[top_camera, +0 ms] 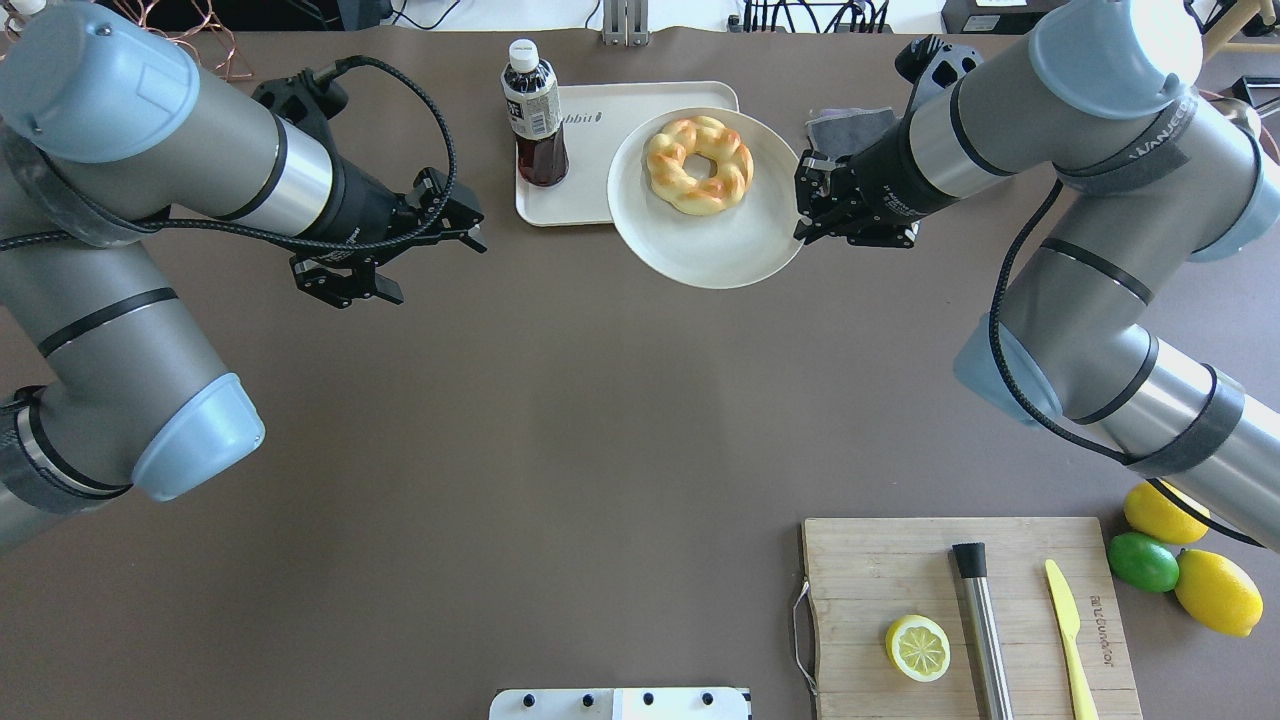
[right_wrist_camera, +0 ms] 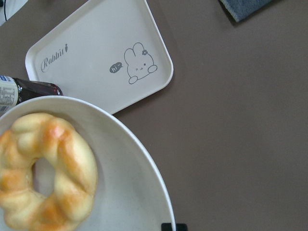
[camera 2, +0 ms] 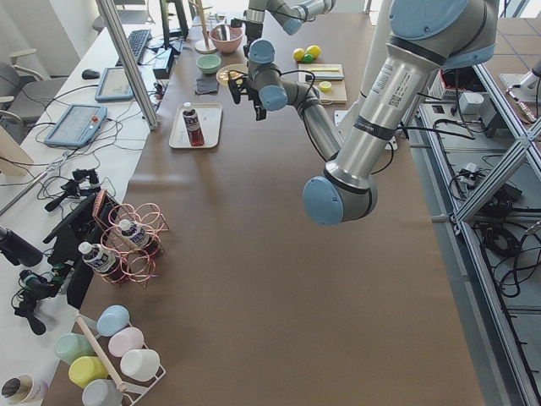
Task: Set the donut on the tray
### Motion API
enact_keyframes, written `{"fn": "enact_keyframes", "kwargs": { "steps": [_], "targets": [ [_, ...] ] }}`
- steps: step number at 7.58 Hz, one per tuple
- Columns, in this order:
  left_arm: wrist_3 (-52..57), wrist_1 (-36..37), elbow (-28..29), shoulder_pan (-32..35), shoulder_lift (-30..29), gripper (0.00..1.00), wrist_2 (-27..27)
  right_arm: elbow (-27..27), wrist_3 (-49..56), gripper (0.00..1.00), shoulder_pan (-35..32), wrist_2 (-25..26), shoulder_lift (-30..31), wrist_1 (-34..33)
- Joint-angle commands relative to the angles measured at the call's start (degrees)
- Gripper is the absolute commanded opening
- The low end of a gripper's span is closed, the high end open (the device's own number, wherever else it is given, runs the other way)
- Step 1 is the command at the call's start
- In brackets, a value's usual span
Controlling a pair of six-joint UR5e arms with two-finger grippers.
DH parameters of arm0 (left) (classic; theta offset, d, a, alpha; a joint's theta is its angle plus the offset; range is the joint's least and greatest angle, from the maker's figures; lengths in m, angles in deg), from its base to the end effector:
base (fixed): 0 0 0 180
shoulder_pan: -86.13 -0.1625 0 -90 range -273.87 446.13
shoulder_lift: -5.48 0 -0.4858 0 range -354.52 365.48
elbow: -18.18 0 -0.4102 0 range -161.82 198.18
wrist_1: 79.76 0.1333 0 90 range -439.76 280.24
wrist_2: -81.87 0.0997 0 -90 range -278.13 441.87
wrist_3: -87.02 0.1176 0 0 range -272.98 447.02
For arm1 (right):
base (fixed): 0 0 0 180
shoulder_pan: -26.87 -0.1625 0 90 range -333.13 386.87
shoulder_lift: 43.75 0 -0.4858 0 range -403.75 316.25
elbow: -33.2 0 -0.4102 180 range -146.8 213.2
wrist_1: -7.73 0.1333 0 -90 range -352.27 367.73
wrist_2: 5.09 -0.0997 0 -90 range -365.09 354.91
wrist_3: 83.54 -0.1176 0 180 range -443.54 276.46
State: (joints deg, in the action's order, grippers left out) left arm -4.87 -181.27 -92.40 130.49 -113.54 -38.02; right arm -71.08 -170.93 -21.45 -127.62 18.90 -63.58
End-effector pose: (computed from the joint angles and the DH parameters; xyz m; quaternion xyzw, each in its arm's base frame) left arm 0.4046 -0.5001 0.2369 -0.0291 0.5383 -0.2062 0.8166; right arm -0.3901 -0.5435 0.2840 -0.0113 -0.5396 0.1927 0.8195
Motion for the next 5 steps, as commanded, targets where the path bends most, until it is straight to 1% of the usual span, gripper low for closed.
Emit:
{"fn": "enact_keyframes", "kwargs": {
  "steps": [1,3,4,5],
  "targets": [
    [7.74,0.52,-2.36,4.57,6.75,0.98,-0.25,5.63,0.03,0.0,-0.55,4.66,-2.95,0.21],
    [18.27,0.52,-2.36,8.7,11.42,0.98,-0.25,13.44,-0.06,0.0,-2.3,5.63,-8.22,0.65],
    [25.03,0.52,-2.19,11.68,13.53,0.98,-0.25,18.01,-0.4,0.0,-2.48,6.51,-11.29,0.56],
    [34.5,0.61,-1.49,14.41,16.34,0.98,-0.25,23.97,-0.41,0.0,-2.48,6.61,-15.59,0.65]
  ]
}}
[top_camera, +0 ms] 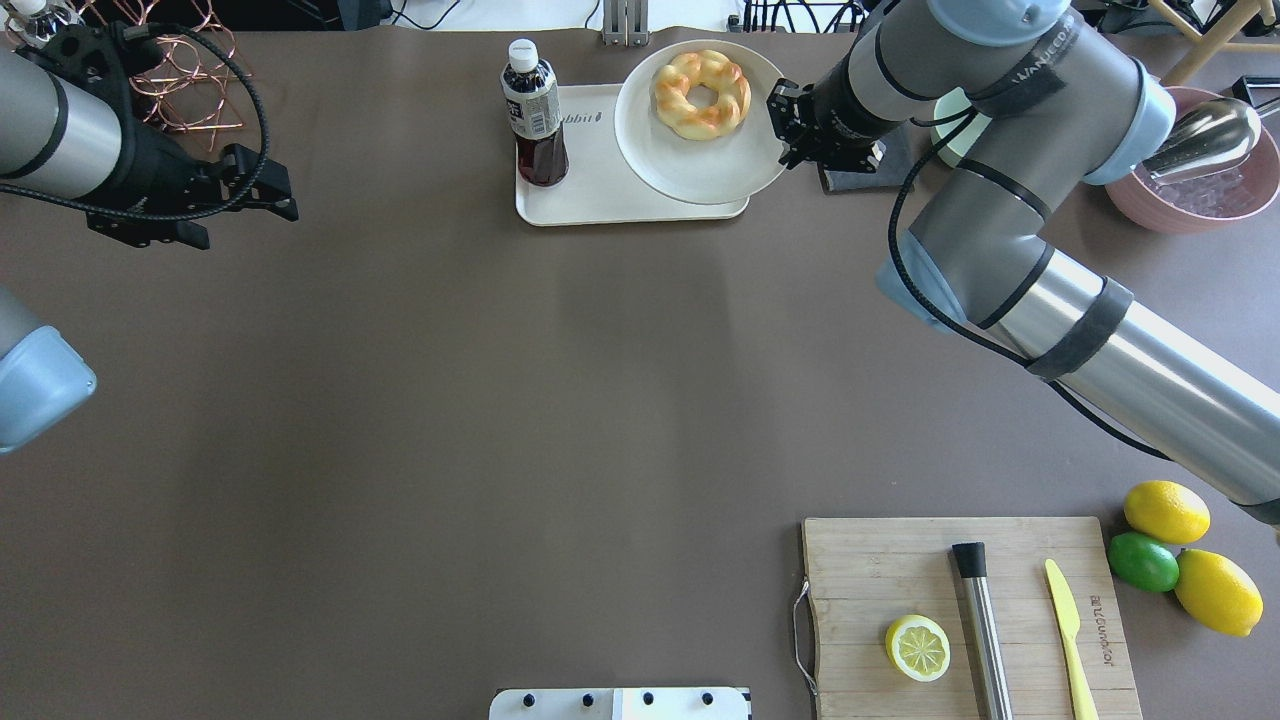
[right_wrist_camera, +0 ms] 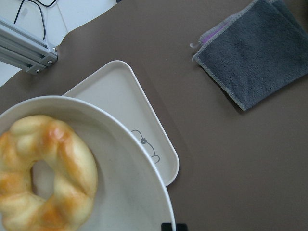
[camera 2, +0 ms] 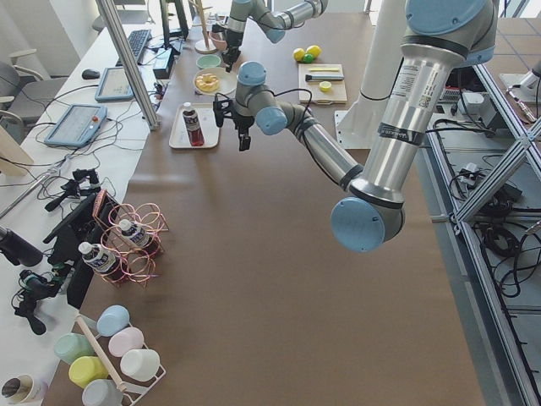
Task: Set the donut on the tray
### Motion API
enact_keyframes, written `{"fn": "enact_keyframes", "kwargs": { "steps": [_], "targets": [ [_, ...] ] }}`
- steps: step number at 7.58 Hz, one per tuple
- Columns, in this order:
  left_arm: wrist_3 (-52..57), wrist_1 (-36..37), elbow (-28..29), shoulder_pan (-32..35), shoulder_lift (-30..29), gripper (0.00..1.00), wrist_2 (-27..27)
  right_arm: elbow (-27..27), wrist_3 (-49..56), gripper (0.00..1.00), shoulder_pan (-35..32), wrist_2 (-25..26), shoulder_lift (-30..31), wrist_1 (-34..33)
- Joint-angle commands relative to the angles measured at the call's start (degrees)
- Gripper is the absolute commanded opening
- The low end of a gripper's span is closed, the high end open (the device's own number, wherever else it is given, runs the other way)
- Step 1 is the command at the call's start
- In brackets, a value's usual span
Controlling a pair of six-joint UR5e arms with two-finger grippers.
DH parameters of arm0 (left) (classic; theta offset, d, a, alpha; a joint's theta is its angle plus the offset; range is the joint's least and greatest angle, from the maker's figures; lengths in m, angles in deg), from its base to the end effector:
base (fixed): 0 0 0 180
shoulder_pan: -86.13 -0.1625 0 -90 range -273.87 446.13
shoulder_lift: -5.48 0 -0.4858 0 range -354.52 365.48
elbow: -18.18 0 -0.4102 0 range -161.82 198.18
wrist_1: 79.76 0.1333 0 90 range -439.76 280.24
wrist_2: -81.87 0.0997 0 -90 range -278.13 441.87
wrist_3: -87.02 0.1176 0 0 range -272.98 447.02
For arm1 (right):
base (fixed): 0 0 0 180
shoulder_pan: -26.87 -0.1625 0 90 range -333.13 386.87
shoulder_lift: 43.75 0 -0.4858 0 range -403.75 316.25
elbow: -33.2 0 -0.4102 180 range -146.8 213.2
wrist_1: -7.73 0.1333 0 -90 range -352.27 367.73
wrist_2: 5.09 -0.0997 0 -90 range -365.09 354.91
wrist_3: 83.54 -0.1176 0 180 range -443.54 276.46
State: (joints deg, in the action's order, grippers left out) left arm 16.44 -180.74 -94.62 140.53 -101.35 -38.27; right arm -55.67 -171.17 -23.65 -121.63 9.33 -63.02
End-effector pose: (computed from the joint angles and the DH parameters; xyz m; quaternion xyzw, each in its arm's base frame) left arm 0.2880 -0.5298 0.3533 0.0599 0.4712 -0.1564 0.8660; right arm -0.4259 -0.6441 0.2896 0.0180 -0.4933 0.2553 0.8314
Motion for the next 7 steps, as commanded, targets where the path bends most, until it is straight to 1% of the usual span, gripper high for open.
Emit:
{"fn": "enact_keyframes", "kwargs": {
  "steps": [1,2,3,4,5,6,7],
  "targets": [
    [23.72,0.78,2.74,8.66,5.48,0.98,0.08,12.45,-0.25,0.0,-0.19,1.66,-8.49,0.26],
    [34.26,1.57,4.76,13.31,6.62,0.98,-0.18,16.32,-0.26,0.0,-0.01,1.93,-10.78,0.26],
    [43.68,1.84,7.48,17.62,7.25,0.98,-2.09,19.58,-0.34,0.0,0.08,1.93,-12.72,0.26],
    [51.95,5.41,10.72,21.41,6.64,0.98,-7.59,22.74,-0.26,0.0,0.42,1.93,-13.87,1.3],
    [62.04,11.19,11.19,24.23,6.55,0.98,-8.08,25.99,-0.26,0.0,1.47,2.02,-13.88,5.4],
    [68.41,16.2,11.63,26.69,6.11,0.98,-8.26,28.63,-0.08,0.0,2.35,2.11,-13.79,6.4],
    [70.65,16.95,12.77,28.2,5.76,0.98,-8.44,29.79,0.01,0.0,2.88,2.11,-13.88,7.72]
  ]
}}
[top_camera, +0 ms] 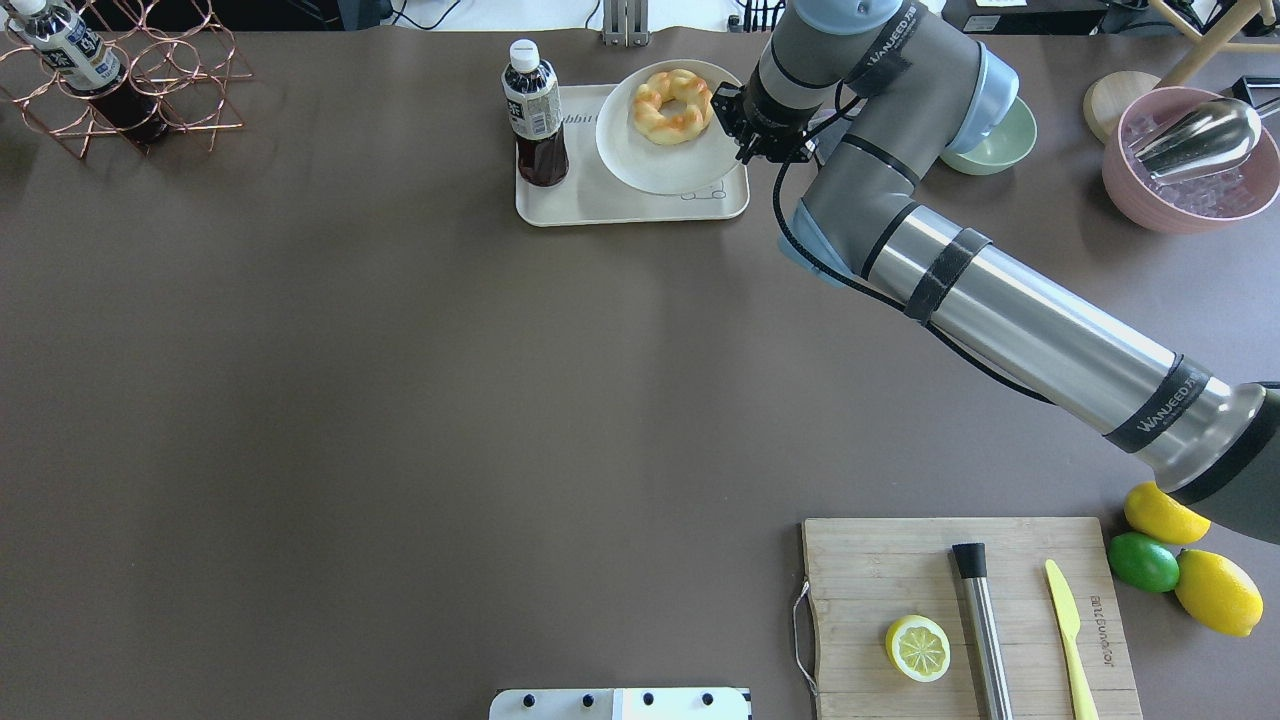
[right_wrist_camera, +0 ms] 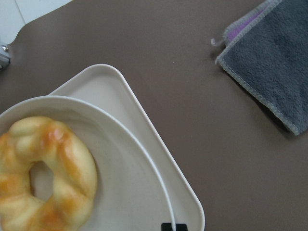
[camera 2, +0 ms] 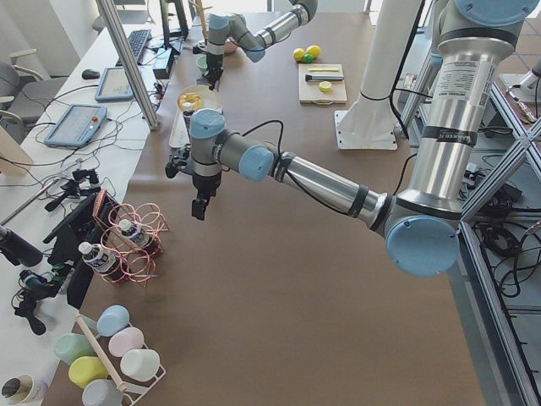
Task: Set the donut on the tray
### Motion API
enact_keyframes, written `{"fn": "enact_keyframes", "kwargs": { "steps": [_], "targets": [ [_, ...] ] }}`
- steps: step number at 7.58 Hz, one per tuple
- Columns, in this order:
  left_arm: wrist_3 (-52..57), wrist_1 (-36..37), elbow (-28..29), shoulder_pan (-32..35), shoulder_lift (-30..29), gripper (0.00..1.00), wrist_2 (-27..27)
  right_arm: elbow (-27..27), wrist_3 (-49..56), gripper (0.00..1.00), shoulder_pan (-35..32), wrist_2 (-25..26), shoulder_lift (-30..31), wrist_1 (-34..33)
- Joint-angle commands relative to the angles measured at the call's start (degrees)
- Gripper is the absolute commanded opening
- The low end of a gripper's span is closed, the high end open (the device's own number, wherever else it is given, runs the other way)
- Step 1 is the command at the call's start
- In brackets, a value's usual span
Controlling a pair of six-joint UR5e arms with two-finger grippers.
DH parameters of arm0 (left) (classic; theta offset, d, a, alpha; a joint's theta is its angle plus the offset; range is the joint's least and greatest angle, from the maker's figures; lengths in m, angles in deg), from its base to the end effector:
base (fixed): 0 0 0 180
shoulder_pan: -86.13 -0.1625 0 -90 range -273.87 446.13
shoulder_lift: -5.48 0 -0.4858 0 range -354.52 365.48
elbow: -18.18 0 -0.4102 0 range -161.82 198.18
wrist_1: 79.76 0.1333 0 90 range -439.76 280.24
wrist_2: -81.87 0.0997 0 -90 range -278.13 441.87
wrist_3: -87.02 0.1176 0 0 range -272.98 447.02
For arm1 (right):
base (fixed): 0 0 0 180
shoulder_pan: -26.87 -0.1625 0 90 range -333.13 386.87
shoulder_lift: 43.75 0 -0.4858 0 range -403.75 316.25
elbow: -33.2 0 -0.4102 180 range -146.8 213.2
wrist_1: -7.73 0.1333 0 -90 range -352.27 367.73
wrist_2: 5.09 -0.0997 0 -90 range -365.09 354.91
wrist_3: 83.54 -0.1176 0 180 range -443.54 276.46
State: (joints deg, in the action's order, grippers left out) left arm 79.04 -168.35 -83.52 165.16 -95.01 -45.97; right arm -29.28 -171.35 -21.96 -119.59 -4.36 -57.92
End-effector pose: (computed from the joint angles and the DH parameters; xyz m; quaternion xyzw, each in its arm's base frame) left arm 0.0531 -0.5952 0.5367 0.1158 0.3427 0.0827 0.9286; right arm -0.5282 -0.7324 0.3089 -0.0060 -0.4384 0.2758 0.8554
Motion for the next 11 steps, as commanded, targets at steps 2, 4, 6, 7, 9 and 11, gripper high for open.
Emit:
{"fn": "enact_keyframes", "kwargs": {
  "steps": [2,4,6,7,9,11],
  "targets": [
    [10.7,4.48,3.69,4.02,-1.02,0.98,-1.79,6.48,-0.17,0.0,1.64,-0.37,-0.28,8.5],
    [10.97,4.48,4.05,4.81,-1.2,0.98,-1.98,7.19,-0.17,0.0,1.64,-0.46,-0.89,9.67],
    [13.6,4.48,5.36,5.6,-1.2,0.98,-1.98,9.2,-0.08,0.0,1.64,-0.11,-2.99,9.75],
    [14.22,4.48,5.72,6.13,-1.2,0.98,-1.98,9.82,-0.08,0.0,1.64,0.15,-3.52,9.75],
    [14.4,4.48,5.63,6.75,-1.2,0.98,-1.98,10.88,-0.08,0.0,1.46,1.03,-3.53,10.62],
    [15.89,4.57,5.72,6.93,-0.68,0.98,-1.8,12.9,-0.08,0.0,1.46,2.78,-3.53,13.0]
  ]
}}
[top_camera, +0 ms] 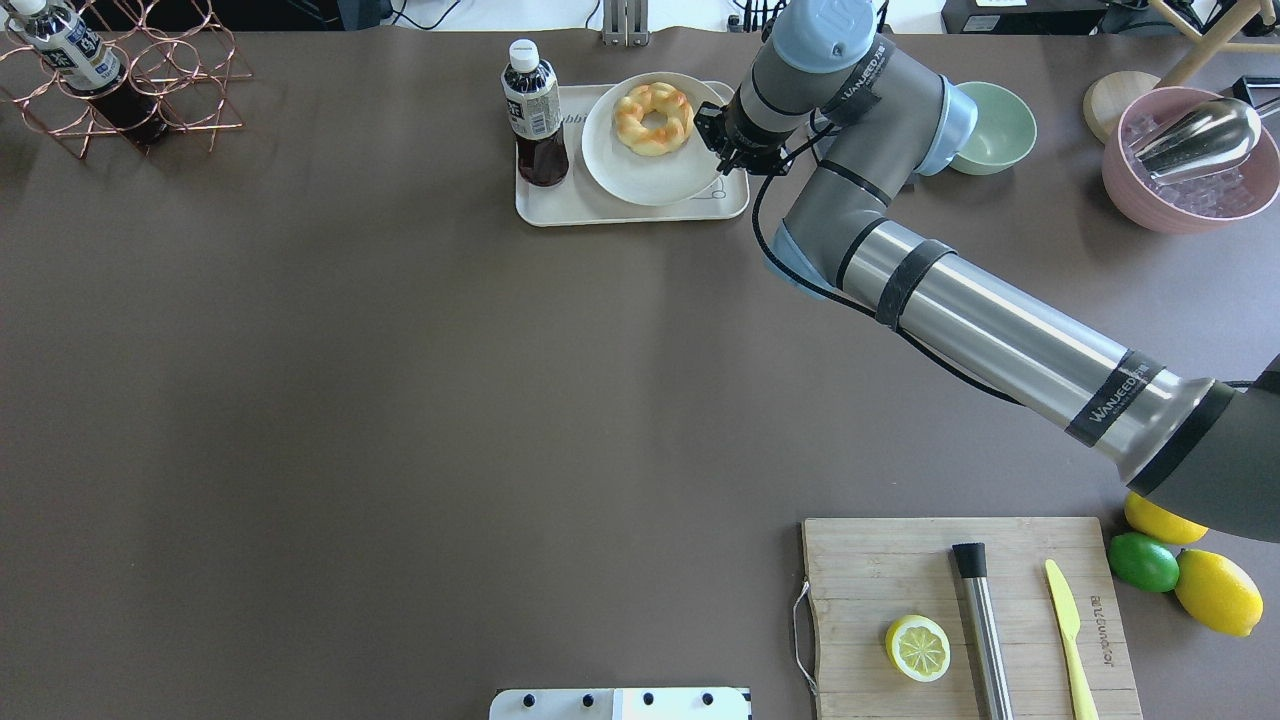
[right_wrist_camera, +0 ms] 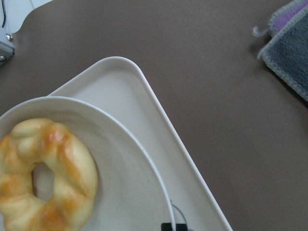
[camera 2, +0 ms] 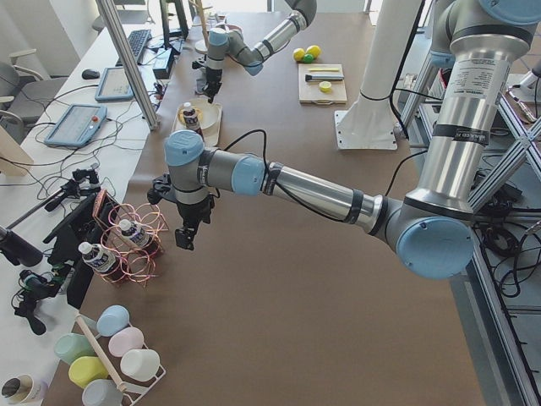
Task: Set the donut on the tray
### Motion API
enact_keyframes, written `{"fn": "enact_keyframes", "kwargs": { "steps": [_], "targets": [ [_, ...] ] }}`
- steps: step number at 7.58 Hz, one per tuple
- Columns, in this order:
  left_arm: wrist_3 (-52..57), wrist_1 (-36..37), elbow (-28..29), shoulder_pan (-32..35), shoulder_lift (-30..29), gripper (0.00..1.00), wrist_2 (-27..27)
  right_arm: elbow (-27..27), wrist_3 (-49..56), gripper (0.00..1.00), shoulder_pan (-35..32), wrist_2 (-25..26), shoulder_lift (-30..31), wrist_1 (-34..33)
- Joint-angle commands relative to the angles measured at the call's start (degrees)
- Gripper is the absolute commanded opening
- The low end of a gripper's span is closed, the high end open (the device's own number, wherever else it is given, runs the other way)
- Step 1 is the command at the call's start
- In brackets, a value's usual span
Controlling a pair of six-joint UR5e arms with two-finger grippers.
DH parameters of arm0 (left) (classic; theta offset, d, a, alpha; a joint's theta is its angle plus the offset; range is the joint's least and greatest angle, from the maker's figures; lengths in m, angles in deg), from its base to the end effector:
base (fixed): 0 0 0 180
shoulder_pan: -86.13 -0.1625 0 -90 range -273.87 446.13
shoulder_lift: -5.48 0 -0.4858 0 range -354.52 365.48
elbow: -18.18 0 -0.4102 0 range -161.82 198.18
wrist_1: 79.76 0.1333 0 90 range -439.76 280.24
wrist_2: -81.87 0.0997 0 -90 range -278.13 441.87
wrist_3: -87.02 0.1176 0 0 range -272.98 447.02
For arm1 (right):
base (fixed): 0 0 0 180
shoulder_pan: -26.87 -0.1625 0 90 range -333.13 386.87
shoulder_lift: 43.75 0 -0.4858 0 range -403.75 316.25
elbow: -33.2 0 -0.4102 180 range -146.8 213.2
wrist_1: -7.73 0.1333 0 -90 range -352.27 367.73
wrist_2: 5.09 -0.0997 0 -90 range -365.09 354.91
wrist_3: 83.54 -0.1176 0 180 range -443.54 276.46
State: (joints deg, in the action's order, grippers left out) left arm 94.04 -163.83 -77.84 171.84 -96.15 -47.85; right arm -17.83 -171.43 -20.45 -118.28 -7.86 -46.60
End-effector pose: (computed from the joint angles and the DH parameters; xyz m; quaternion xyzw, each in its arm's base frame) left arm -0.0127 -0.6075 0.5823 0.1040 0.3356 0.1267 0.9276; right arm -0.5708 -0.7473 0.3312 0.0108 -0.4577 0.2605 0.8500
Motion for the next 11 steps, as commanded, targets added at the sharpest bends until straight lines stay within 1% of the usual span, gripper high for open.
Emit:
{"fn": "enact_keyframes", "kwargs": {
  "steps": [1,2,3,5,6,7,8,9,10,11],
  "targets": [
    [0.9,0.04,0.04,0.59,0.64,0.98,0.0,1.46,0.0,0.0,-0.05,1.66,-0.03,1.69],
    [0.9,0.04,0.04,0.6,0.73,0.98,0.0,1.29,0.0,0.97,-0.05,1.84,-0.12,1.69],
    [0.9,0.04,0.04,0.6,0.73,0.98,0.0,1.02,0.0,1.0,-0.14,1.92,-0.3,1.69],
    [0.9,0.04,0.31,0.6,0.73,0.98,0.0,-1.43,-0.26,1.0,-0.31,0.7,-0.21,1.16],
    [0.9,0.04,0.31,0.68,0.73,0.98,0.0,-4.4,-0.18,1.0,-1.27,-2.26,0.31,-2.15],
    [0.9,0.04,0.31,0.68,0.73,0.98,0.0,-10.43,0.43,1.0,-2.15,-5.16,0.67,-11.92],
    [0.9,0.04,0.39,0.95,0.73,0.98,0.0,-19.28,2.27,1.0,-2.68,-5.54,2.58,-22.03],
    [0.9,0.04,0.48,0.95,0.65,0.98,0.0,-26.76,8.29,1.0,-3.64,-5.46,5.04,-30.92],
    [0.9,0.04,0.57,0.95,0.64,0.98,-0.09,-33.19,13.05,1.0,-4.61,-4.59,8.2,-35.62],
    [0.98,-0.04,0.48,1.04,0.64,0.98,-0.09,-39.78,17.62,1.0,-6.45,-4.4,13.71,-35.75]
  ]
}}
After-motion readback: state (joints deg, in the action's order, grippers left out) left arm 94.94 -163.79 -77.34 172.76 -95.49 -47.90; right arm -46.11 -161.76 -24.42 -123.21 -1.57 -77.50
